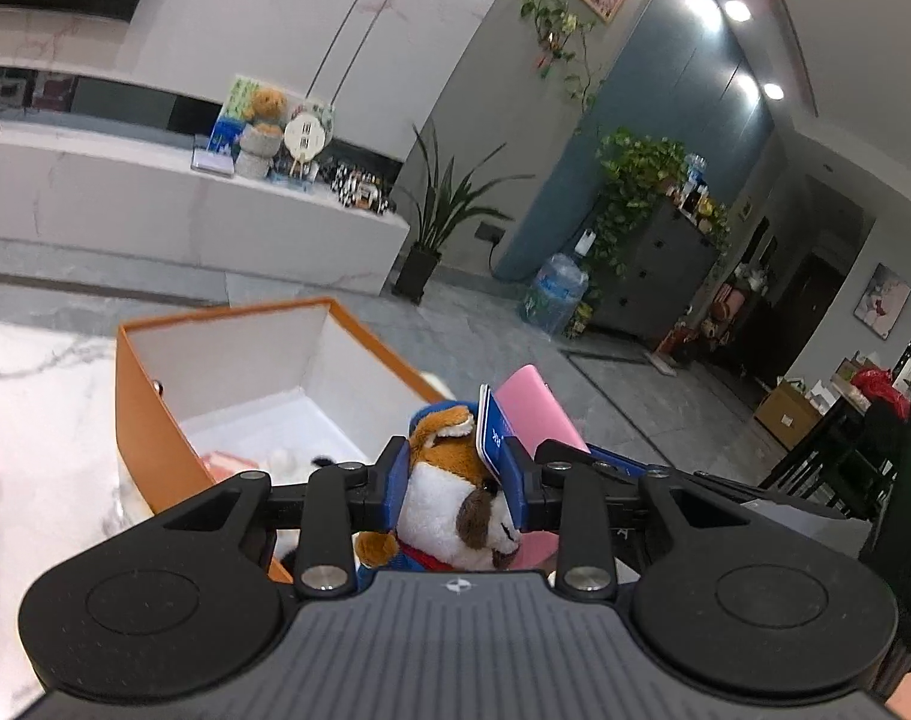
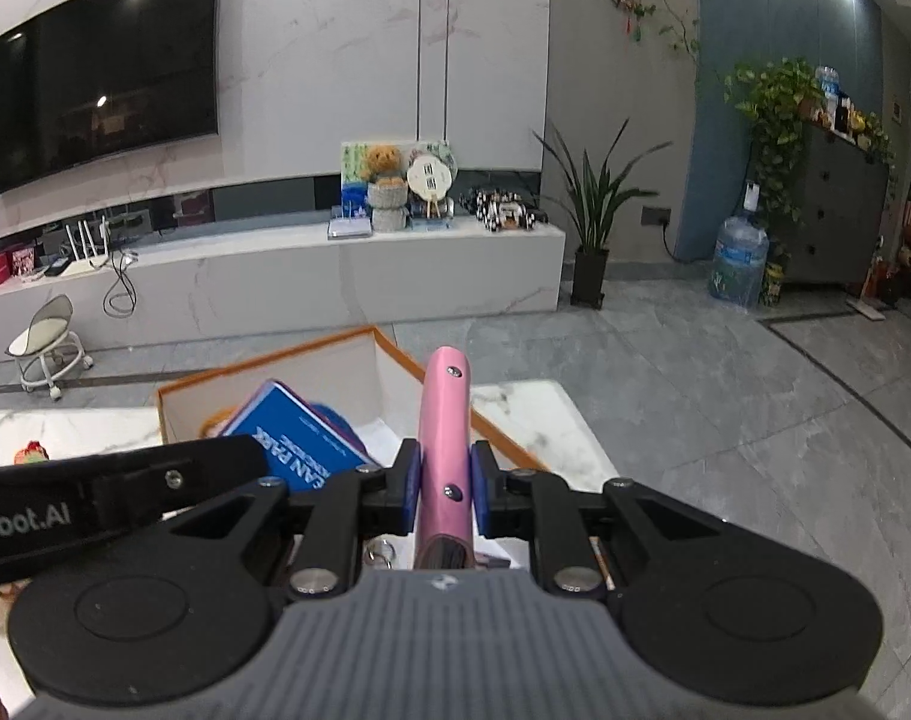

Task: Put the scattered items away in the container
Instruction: 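Carry the red panda with left tool while right tool carries the pink wallet to the orange box, then open left gripper releasing the red panda while right gripper releases the wallet into the box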

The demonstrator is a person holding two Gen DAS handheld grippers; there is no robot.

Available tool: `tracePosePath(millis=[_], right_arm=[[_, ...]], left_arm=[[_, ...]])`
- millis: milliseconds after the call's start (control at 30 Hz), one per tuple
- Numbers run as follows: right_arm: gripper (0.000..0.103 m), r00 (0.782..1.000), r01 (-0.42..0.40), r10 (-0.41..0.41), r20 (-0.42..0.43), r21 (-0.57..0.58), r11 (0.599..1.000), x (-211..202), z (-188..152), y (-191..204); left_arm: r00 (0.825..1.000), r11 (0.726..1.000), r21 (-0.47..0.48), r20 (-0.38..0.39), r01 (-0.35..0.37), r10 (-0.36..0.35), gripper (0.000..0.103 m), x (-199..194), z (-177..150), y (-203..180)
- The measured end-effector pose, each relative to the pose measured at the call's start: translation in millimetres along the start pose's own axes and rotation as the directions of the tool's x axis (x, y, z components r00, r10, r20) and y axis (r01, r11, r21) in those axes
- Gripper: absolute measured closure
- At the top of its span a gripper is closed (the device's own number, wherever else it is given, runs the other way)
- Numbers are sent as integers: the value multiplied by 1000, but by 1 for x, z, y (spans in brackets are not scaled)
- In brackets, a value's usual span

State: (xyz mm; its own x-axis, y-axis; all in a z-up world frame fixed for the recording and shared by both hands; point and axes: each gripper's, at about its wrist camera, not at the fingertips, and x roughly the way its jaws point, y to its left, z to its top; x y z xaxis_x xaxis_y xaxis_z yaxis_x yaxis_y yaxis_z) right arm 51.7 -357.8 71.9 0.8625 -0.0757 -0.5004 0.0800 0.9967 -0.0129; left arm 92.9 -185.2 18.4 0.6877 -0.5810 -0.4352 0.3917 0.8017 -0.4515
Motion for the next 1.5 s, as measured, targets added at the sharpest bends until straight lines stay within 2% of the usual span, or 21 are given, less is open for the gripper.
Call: tracePosePath(millis=[133, 233, 367, 433, 500, 533, 567, 600, 1133, 1500], right_arm=[[84, 1000, 2, -2, -20, 8, 1000, 5, -2, -2], [84, 1000, 0, 1, -20, 9, 1000, 5, -2, -1], [84, 1000, -1, 1, -23, 9, 1000, 4, -3, -1], [84, 1000, 3, -3, -26, 9, 1000, 5, -3, -1], [82, 999, 14, -14, -30, 2, 1000, 7, -4, -1], [79, 999, 23, -24, -31, -10, 1000, 8, -5, 1], [66, 999, 32, -33, -33, -22, 999, 9, -6, 2], [61, 999, 42, -43, -27, -33, 999, 9, -7, 3], [61, 999, 40, -40, -14, -31, 999, 7, -8, 2], [61, 999, 44, -44, -9, -44, 998, 5, -6, 5]], left_arm=[[1000, 1000, -7, -6, 2, -2, 67, 0, -3, 1], [1000, 1000, 8, -8, -2, 2, 67, 27, 0, -5], [1000, 1000, 2, -8, 0, 0, 67, 27, -2, -5], [1000, 1000, -6, -15, 2, -2, 65, 31, -4, -4], [1000, 999, -31, -29, -3, 2, 58, 36, -7, 0], [999, 999, -51, -37, -9, 7, 58, 40, -8, 3], [998, 997, -72, -52, -22, 18, 59, 45, -10, 4], [998, 996, -85, -65, -31, 26, 60, 48, -10, 6], [996, 997, -75, -85, -25, 19, 60, 72, -6, -5], [997, 997, -73, -82, -21, 15, 60, 62, -12, 3]])
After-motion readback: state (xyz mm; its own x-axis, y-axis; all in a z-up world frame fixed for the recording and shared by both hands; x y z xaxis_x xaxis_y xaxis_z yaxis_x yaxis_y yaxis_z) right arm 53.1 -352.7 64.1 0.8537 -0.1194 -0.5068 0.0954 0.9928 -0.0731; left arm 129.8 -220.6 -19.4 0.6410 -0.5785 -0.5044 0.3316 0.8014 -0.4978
